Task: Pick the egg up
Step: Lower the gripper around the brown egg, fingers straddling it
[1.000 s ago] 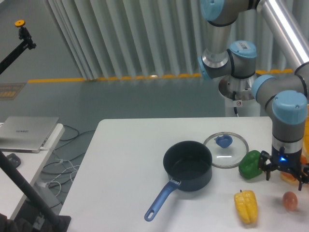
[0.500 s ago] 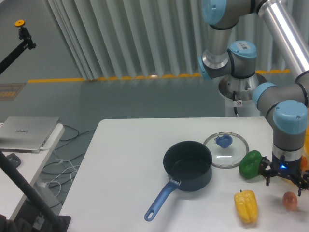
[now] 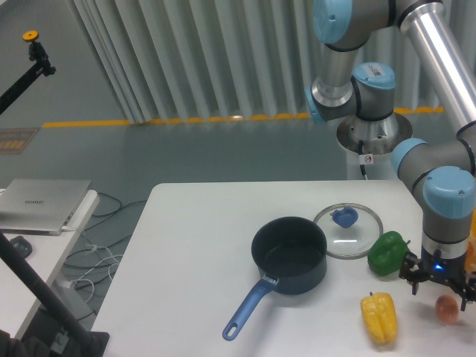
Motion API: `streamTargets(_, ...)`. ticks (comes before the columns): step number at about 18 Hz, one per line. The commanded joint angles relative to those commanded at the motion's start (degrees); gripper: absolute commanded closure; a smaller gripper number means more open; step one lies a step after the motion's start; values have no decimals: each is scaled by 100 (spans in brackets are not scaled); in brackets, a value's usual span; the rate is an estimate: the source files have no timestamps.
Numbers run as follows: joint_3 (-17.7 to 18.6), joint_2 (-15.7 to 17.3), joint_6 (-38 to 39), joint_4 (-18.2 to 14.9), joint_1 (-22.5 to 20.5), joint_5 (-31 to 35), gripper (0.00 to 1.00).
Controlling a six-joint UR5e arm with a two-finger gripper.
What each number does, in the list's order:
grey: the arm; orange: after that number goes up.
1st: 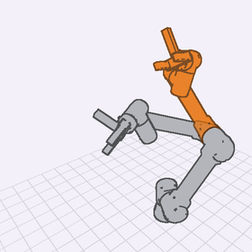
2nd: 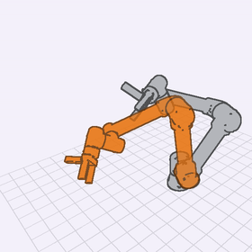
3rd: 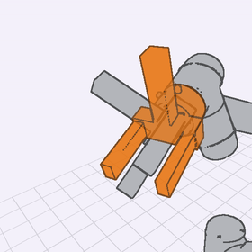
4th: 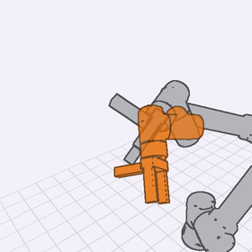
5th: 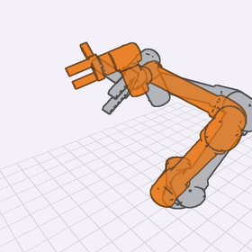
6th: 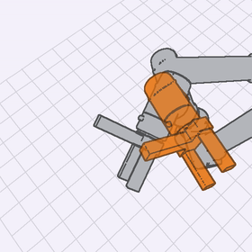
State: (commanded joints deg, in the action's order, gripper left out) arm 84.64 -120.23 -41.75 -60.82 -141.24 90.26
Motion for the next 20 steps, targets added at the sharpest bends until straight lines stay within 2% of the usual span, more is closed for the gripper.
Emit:
streamTargets(15, 0, -141, -26, 114, -35, 0, 0)
streamTargets(20, 0, -158, -44, 123, -35, 17, 10)
